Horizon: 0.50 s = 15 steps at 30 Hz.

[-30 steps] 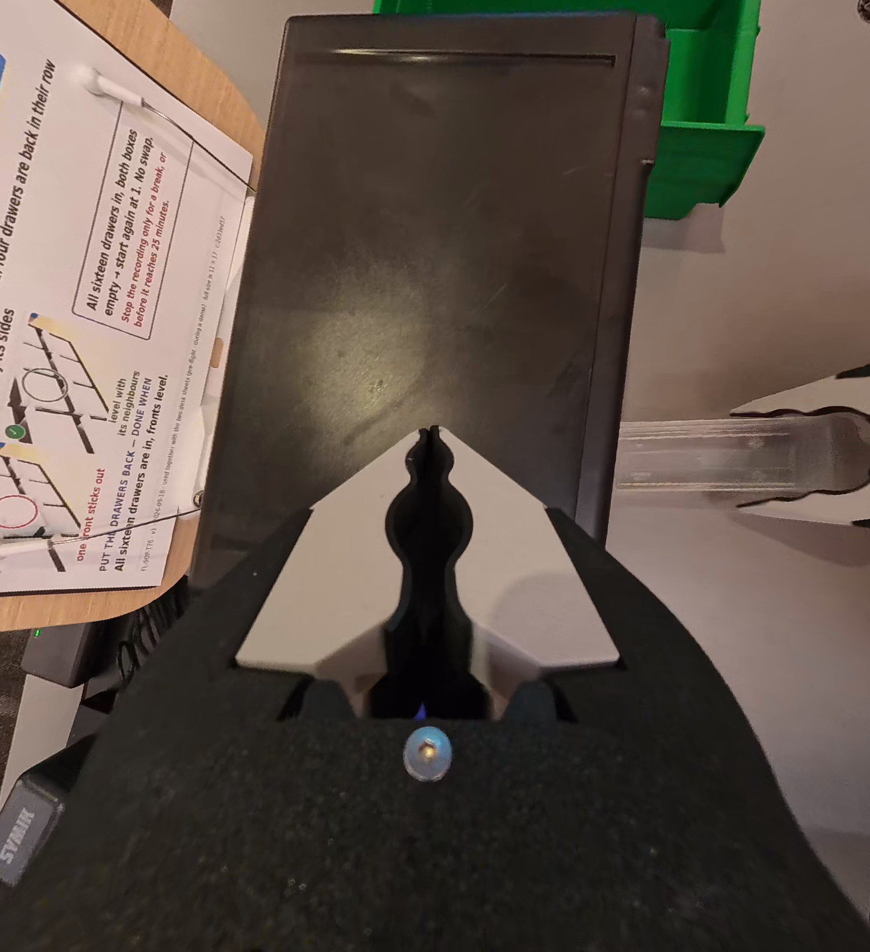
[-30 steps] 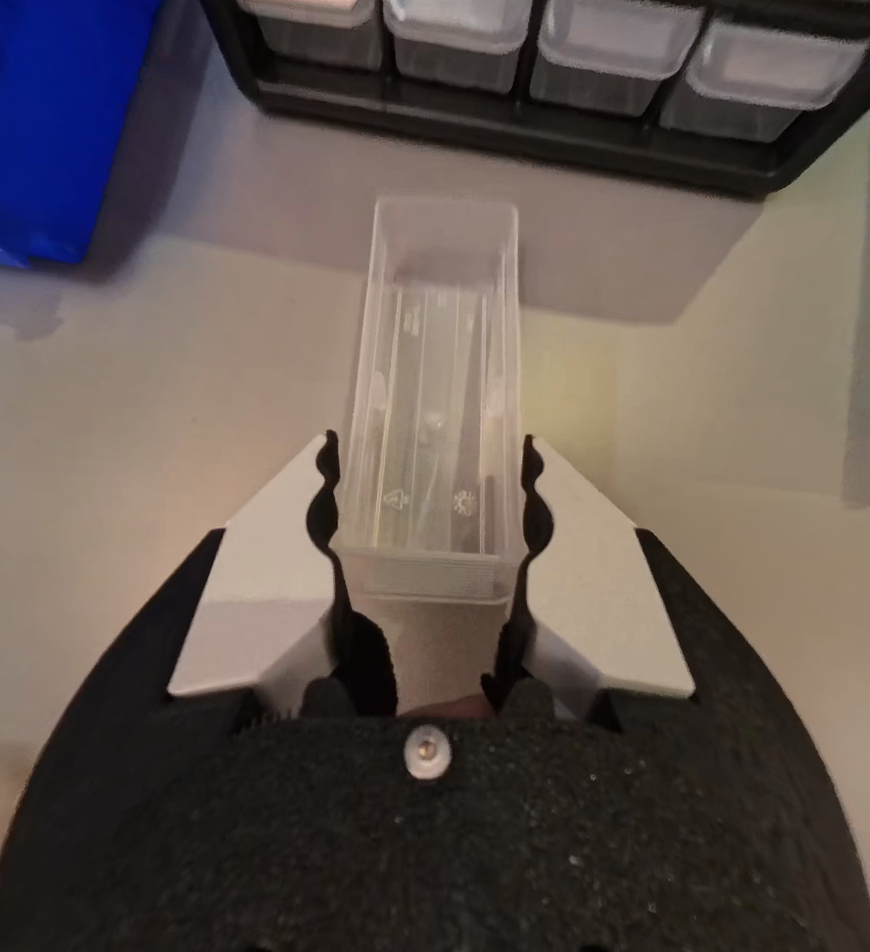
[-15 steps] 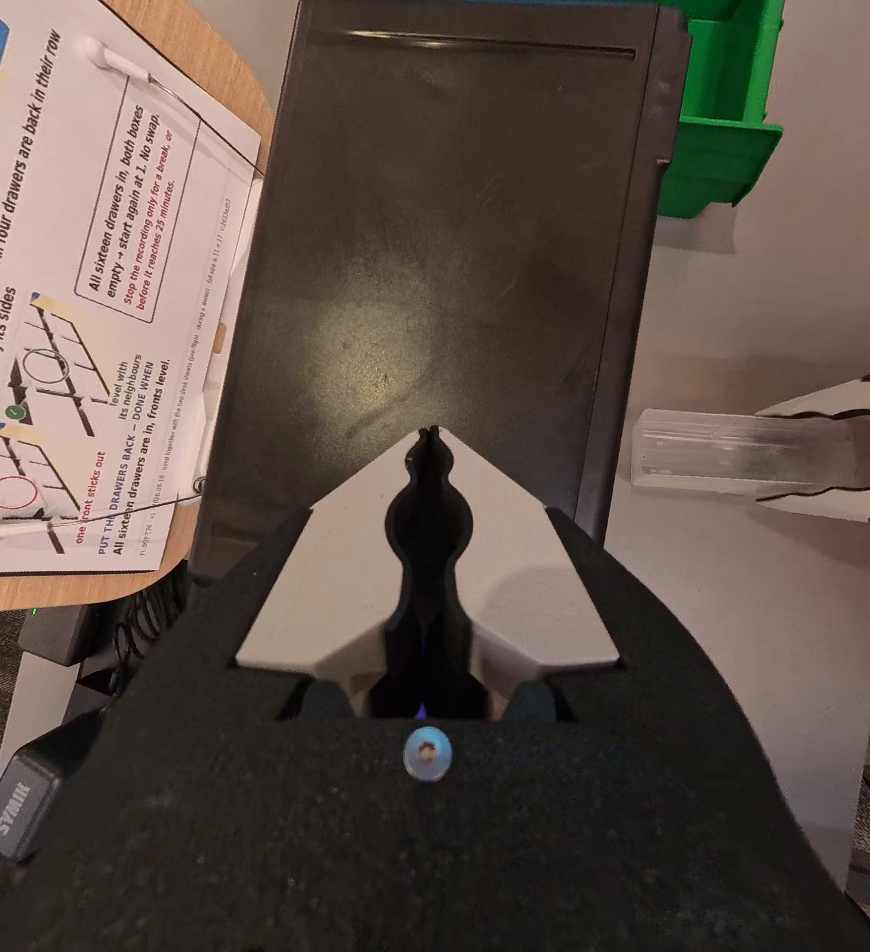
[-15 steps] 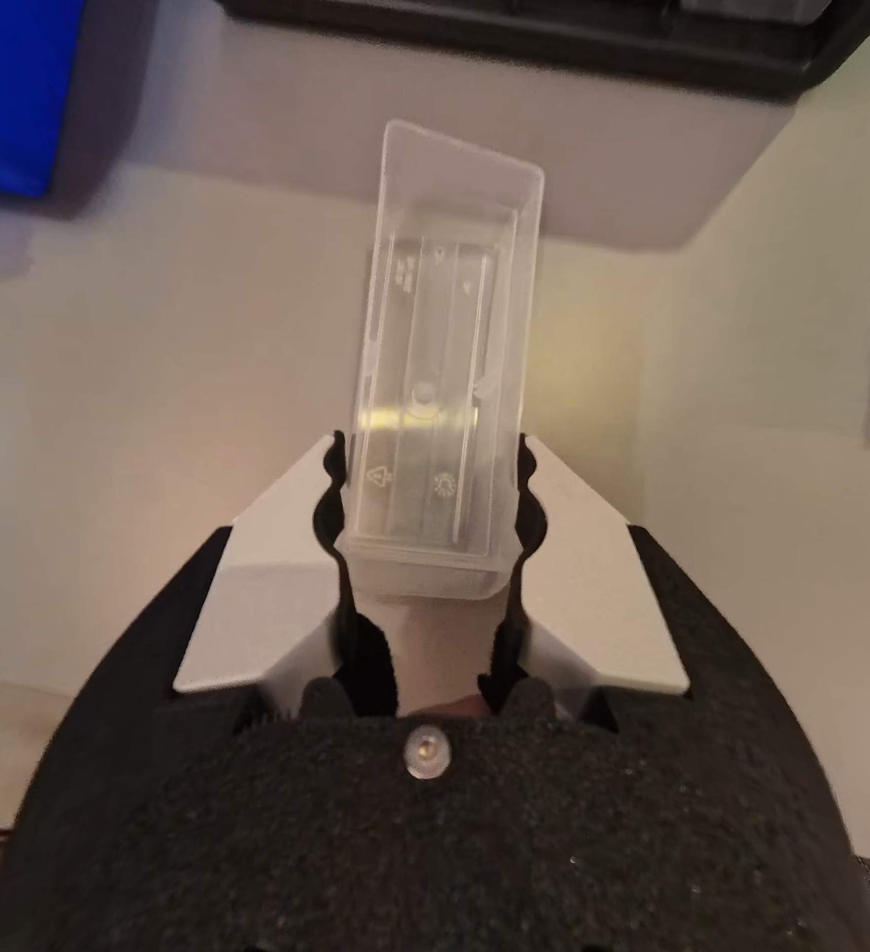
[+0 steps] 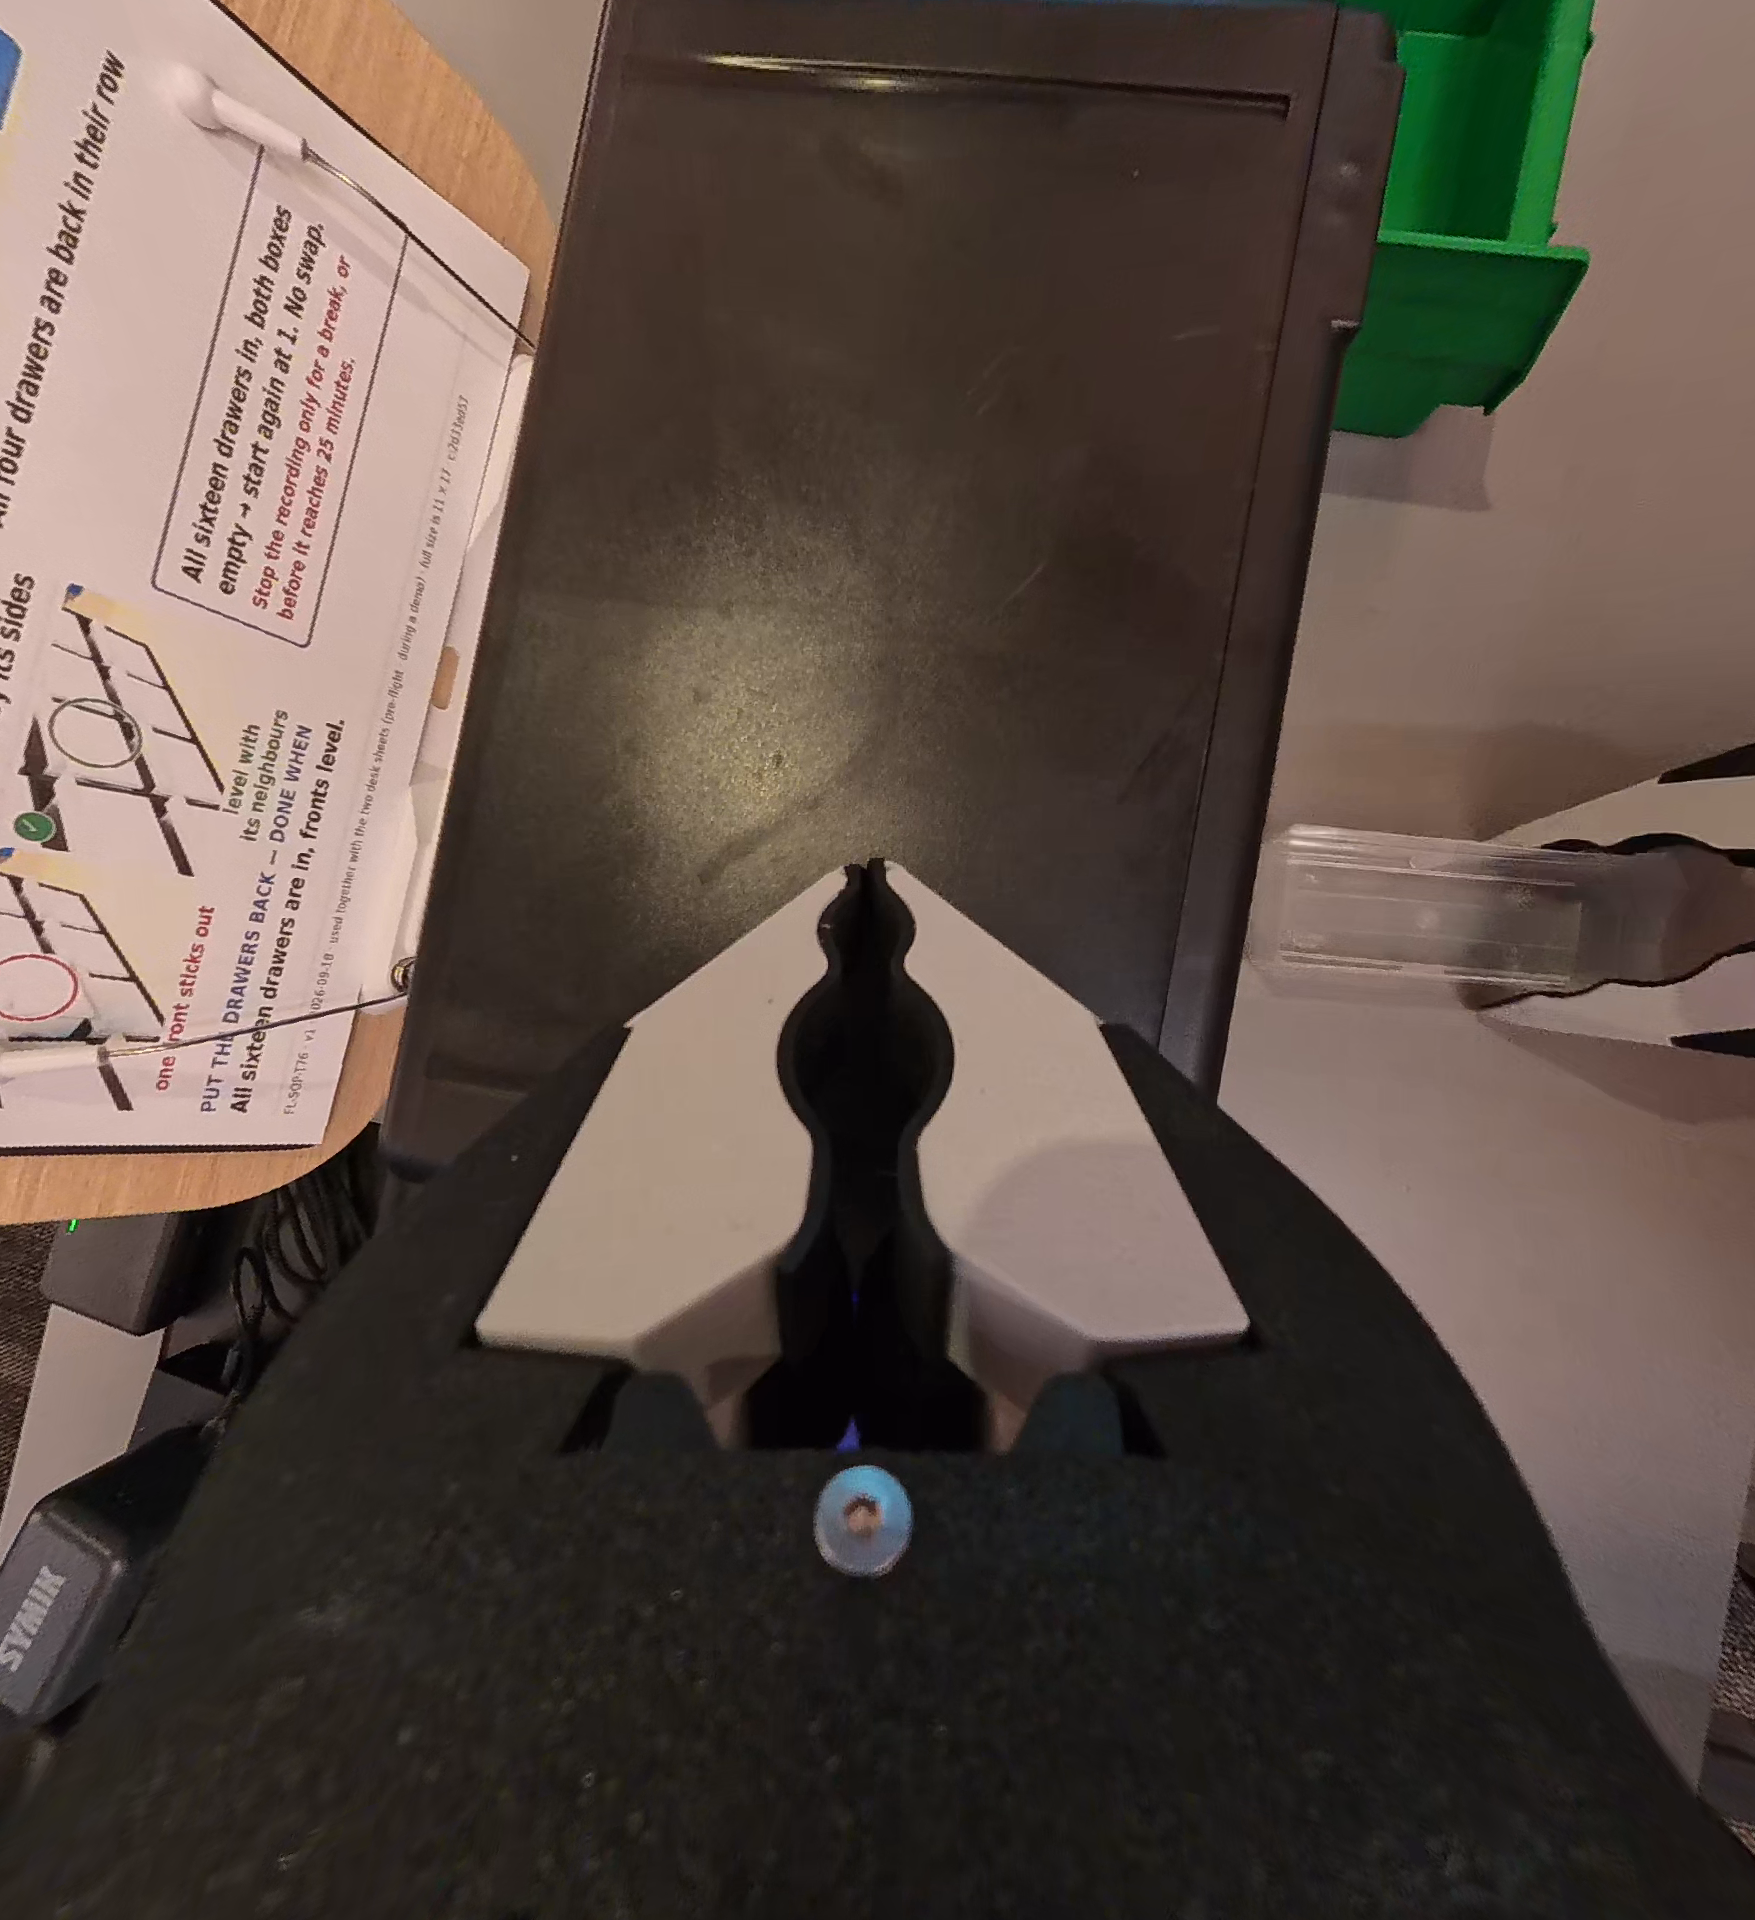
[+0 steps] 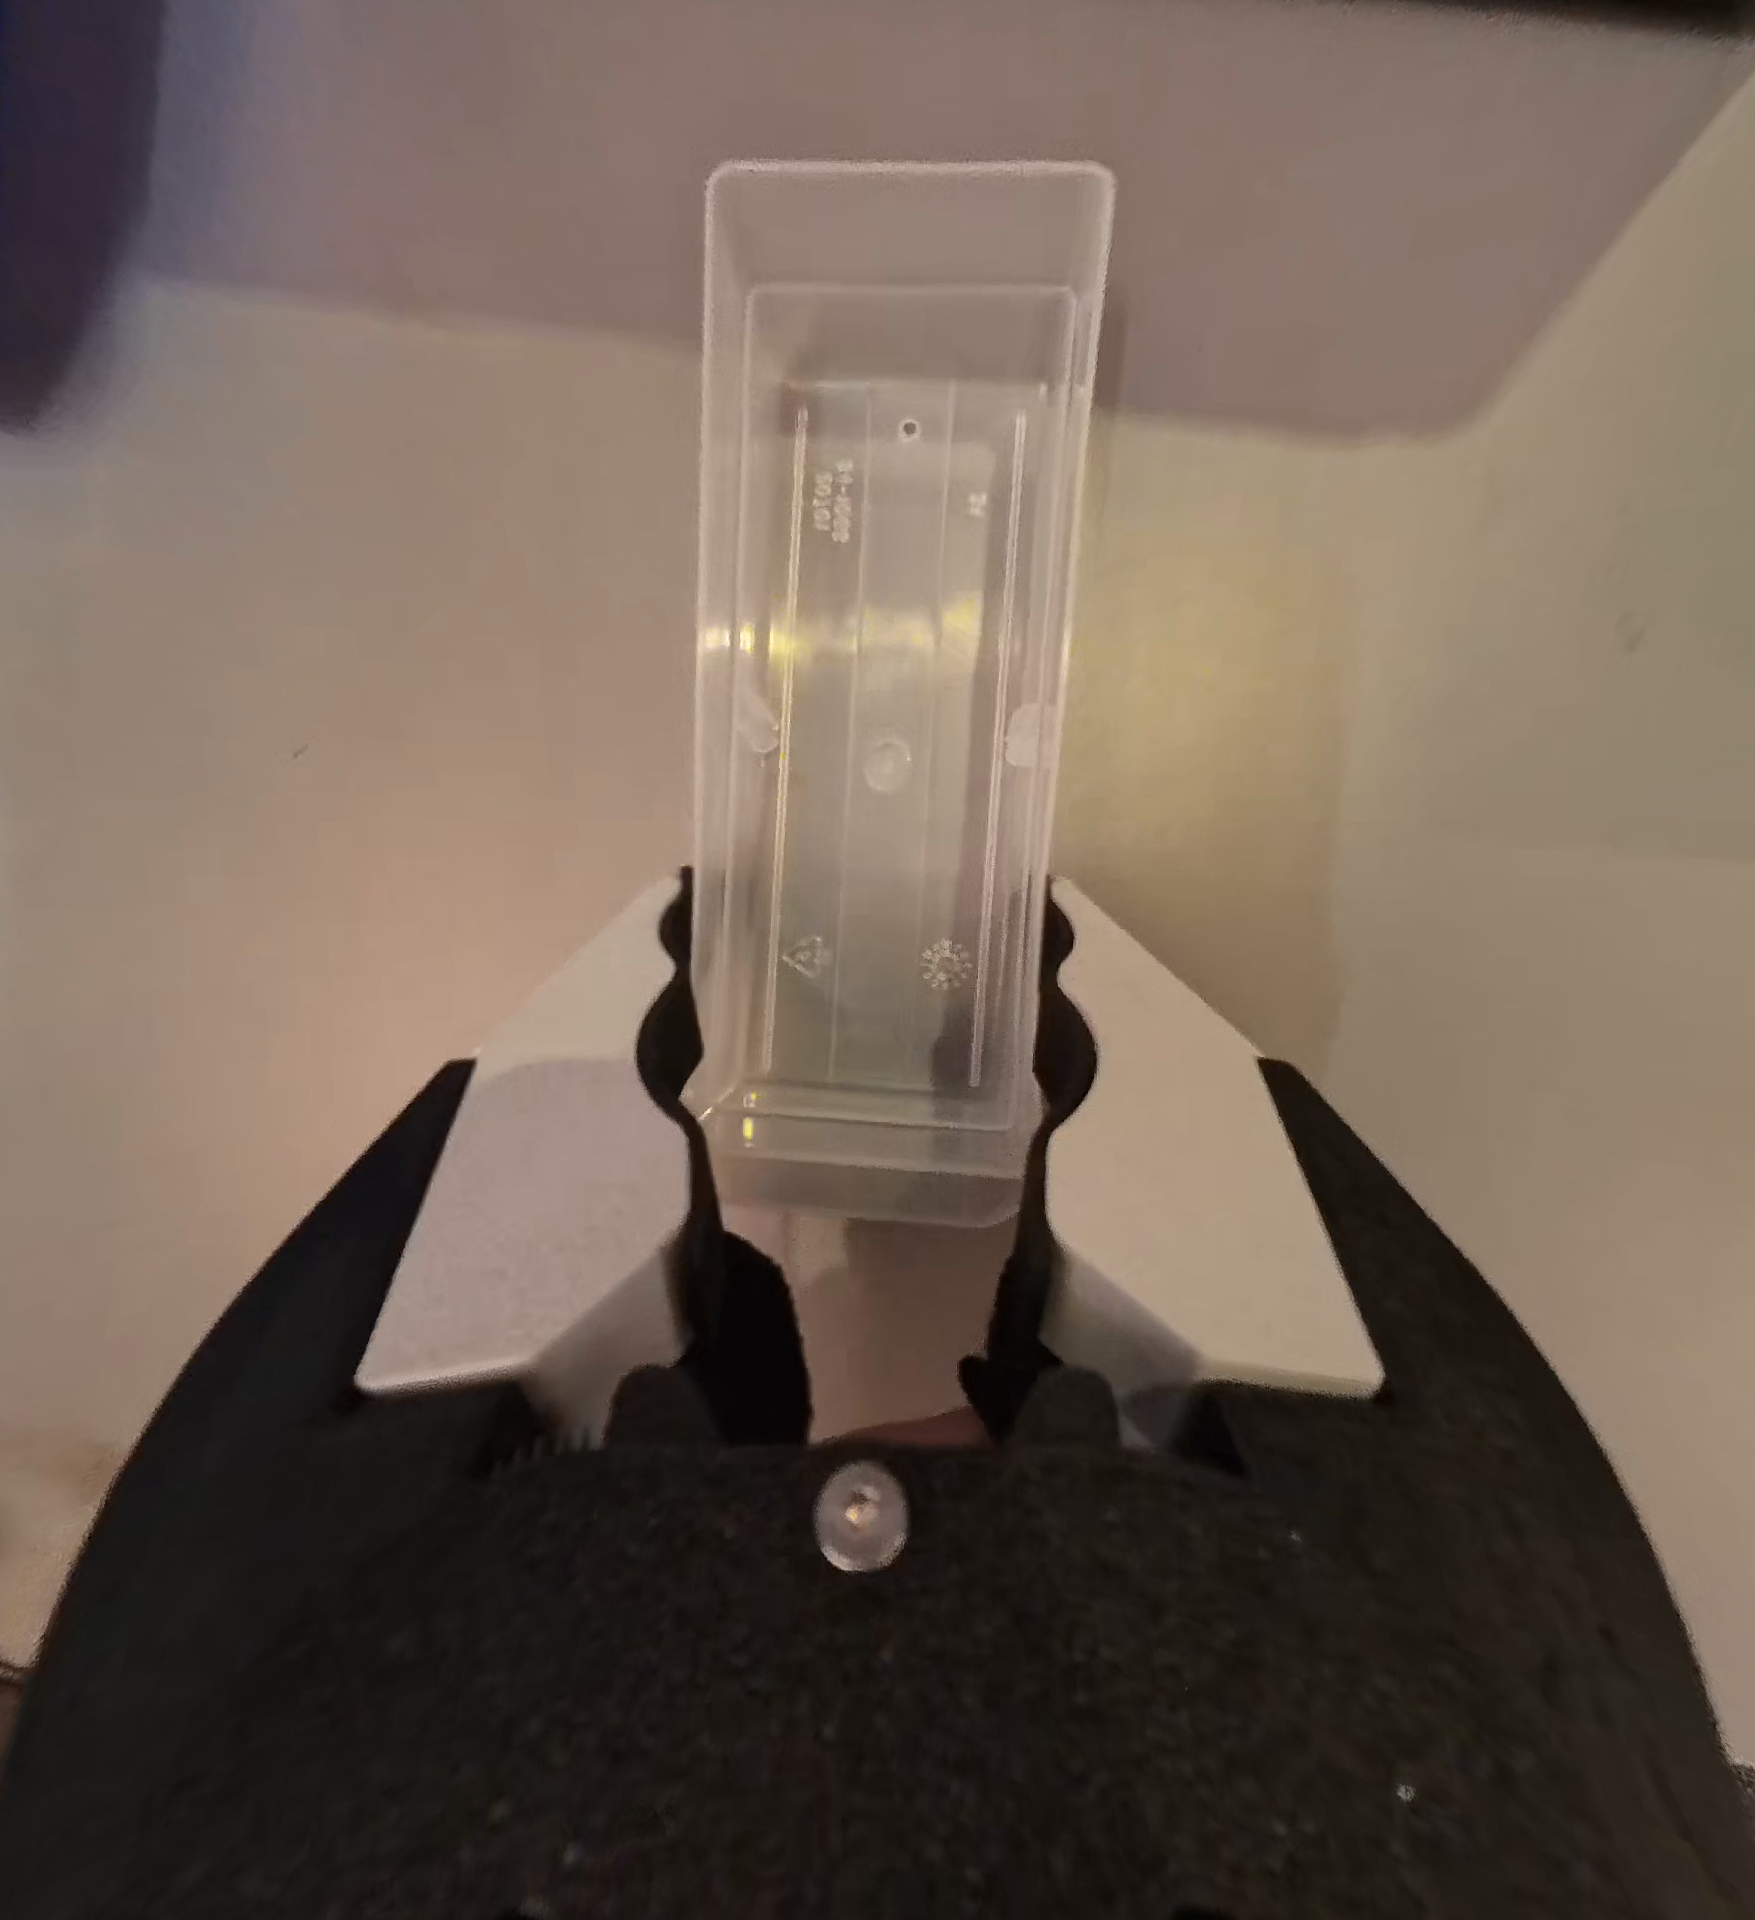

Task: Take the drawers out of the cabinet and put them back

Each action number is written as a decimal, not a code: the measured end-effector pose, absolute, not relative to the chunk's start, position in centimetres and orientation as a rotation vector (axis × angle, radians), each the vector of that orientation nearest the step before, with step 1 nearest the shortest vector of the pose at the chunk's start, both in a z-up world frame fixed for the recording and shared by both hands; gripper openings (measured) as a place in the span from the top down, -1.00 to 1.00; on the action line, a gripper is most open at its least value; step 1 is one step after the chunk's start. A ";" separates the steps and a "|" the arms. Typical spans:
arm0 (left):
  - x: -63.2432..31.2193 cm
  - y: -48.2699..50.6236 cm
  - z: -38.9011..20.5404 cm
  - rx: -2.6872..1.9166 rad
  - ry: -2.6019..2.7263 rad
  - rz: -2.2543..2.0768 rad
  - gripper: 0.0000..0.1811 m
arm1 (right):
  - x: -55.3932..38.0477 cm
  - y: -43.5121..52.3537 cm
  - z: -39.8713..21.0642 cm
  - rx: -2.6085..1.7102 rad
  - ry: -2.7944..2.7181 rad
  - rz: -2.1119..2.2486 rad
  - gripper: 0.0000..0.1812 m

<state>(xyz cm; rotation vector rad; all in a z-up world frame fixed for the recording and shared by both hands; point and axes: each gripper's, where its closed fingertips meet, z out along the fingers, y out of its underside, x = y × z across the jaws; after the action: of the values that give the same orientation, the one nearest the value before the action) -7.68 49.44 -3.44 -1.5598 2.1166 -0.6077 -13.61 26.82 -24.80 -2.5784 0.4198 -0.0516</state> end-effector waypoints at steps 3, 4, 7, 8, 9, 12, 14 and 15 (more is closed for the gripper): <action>-7.7 49.5 -3.5 -1.566 2.111 -0.617 1.00 | -12.4 27.4 -23.5 -2.558 0.396 -0.143 0.34; -7.7 49.4 -3.4 -1.567 2.110 -0.618 1.00 | -12.3 27.8 -22.4 -2.534 0.392 -0.146 0.34; -7.7 49.5 -3.5 -1.570 2.105 -0.623 1.00 | -12.4 29.5 -18.0 -2.452 0.384 -0.099 0.35; -7.7 49.4 -3.4 -1.573 2.104 -0.628 1.00 | -12.4 30.0 -16.6 -2.435 0.376 -0.084 0.35; -7.7 49.4 -3.4 -1.577 2.104 -0.633 1.00 | -12.5 30.6 -15.2 -2.426 0.366 -0.071 0.34; -7.7 49.5 -3.5 -1.586 2.104 -0.646 1.00 | -12.3 32.1 -12.2 -2.443 0.337 -0.056 0.34; -7.7 49.5 -3.5 -1.587 2.104 -0.646 1.00 | -12.4 32.6 -11.0 -2.480 0.334 -0.047 0.34; -7.7 49.5 -3.5 -1.582 2.106 -0.640 1.00 | -12.6 32.8 -10.8 -2.509 0.333 -0.031 0.33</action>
<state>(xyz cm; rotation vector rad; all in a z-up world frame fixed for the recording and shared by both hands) -7.72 49.45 -3.47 -1.5820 2.1060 -0.6399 -12.58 32.79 -10.75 -2.5087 0.3327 -0.0312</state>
